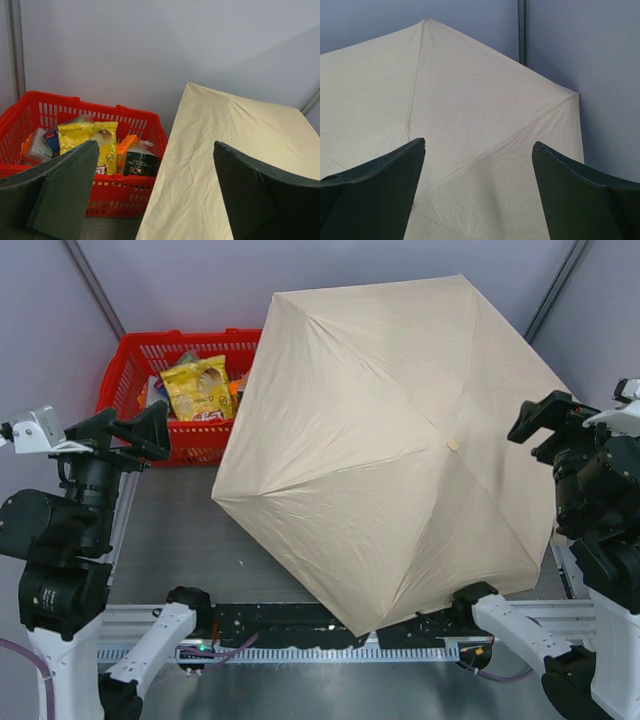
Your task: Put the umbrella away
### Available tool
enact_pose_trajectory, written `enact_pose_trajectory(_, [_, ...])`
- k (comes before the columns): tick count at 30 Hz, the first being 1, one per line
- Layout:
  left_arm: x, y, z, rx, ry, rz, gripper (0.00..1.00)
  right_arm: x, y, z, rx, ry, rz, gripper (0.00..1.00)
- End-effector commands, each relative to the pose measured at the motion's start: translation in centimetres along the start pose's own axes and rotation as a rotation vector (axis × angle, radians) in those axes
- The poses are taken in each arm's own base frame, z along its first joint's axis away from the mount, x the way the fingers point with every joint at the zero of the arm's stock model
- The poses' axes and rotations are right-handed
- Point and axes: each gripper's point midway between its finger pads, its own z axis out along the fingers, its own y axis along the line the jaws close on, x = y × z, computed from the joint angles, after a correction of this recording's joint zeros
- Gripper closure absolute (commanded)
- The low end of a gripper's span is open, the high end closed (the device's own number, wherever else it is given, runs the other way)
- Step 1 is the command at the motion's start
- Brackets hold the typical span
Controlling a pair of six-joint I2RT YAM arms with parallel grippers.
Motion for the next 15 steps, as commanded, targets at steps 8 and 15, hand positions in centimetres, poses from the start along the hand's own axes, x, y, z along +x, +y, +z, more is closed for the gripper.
enact_pose_trajectory(8, [14.8,6.1,-5.6,-0.281,0.372,-0.137,0.07,0.0,2.2,-1.2,-0.175,-0.033,0.020,0.08])
enact_pose_trajectory(15, [25.6,3.7,-9.9,-0.148,0.611,-0.384,0.00,2.3,4.7,-0.6,-0.290,0.029,-0.009,0.08])
